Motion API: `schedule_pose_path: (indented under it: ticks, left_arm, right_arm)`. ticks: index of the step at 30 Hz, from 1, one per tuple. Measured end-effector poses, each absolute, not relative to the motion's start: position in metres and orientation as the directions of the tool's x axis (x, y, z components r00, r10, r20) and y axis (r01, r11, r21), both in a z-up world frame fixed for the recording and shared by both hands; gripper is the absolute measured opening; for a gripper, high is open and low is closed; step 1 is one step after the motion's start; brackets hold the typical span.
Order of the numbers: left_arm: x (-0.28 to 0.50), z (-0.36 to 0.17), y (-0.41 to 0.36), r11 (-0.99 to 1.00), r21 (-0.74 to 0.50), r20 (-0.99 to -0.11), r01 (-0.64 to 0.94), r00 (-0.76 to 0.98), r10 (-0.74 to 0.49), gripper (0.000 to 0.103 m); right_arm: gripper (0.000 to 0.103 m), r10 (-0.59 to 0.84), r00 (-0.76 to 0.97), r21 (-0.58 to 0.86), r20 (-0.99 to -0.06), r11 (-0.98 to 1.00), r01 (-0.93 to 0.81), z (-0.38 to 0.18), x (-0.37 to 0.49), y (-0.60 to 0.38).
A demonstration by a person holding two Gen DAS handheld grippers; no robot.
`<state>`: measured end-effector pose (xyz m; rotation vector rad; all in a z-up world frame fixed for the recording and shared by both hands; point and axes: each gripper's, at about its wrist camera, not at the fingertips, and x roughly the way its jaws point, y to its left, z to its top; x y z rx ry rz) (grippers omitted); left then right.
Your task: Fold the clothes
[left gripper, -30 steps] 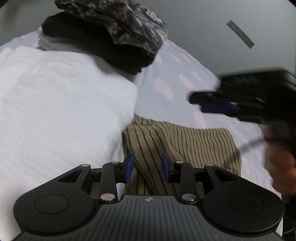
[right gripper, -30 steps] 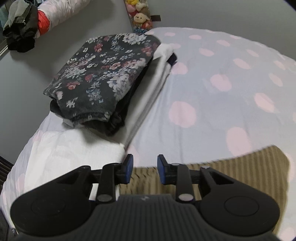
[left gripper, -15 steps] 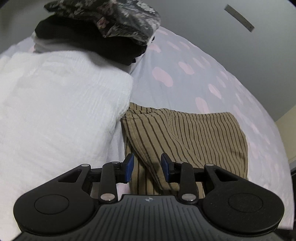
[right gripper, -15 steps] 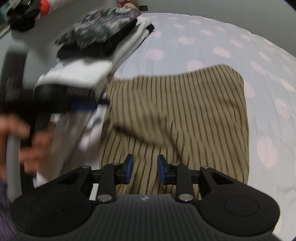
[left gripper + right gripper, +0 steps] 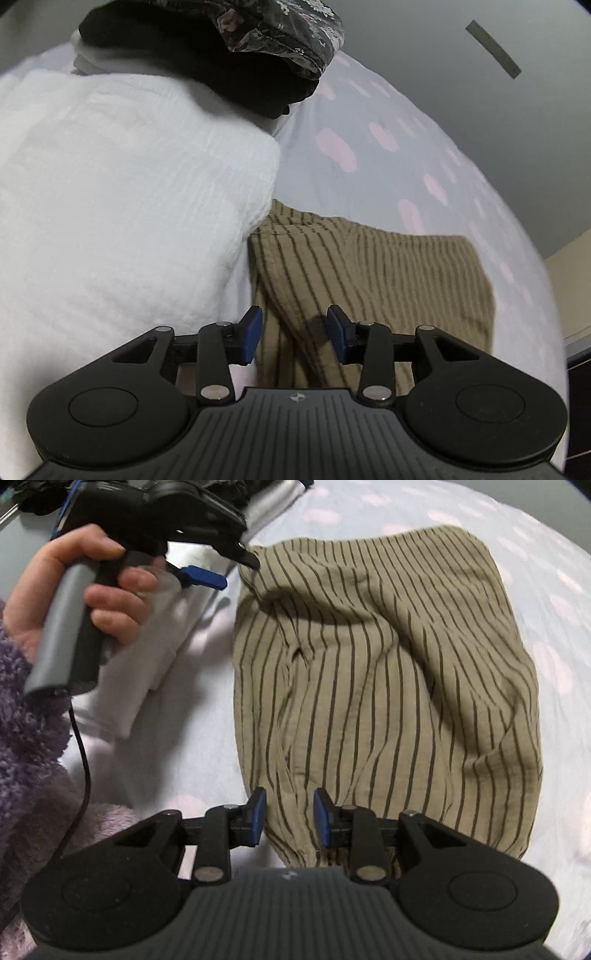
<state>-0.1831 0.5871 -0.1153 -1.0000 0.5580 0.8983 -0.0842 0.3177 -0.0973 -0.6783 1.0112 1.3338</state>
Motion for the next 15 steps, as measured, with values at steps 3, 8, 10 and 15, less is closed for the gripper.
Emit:
schedule_pose_path:
  ticks: [3, 8, 10, 15]
  left_arm:
    - [-0.182, -0.118, 0.597, 0.224, -0.492, -0.750, -0.841, 0.540, 0.381, 0.044]
    - [-0.178, -0.130, 0.615, 0.189, -0.499, -0.770, -0.846, 0.532, 0.352, 0.041]
    - [-0.172, -0.134, 0.615, 0.202, -0.465, -0.787, -0.862, 0.507, 0.353, 0.032]
    - [-0.170, -0.132, 0.610, 0.227, -0.462, -0.755, -0.858, 0.514, 0.408, 0.003]
  right_arm:
    - [0.030, 0.439, -0.048, 0.131, -0.897, 0.162, -0.978, -0.101, -0.081, 0.319]
    - [0.024, 0.427, -0.060, 0.144, -0.902, 0.166, -0.976, -0.104, -0.076, 0.318]
    - [0.019, 0.427, -0.065, 0.147, -0.902, 0.161, -0.976, -0.105, -0.076, 0.317]
    - [0.005, 0.452, -0.054, 0.135, -0.890, 0.149, -0.980, -0.097, -0.076, 0.312]
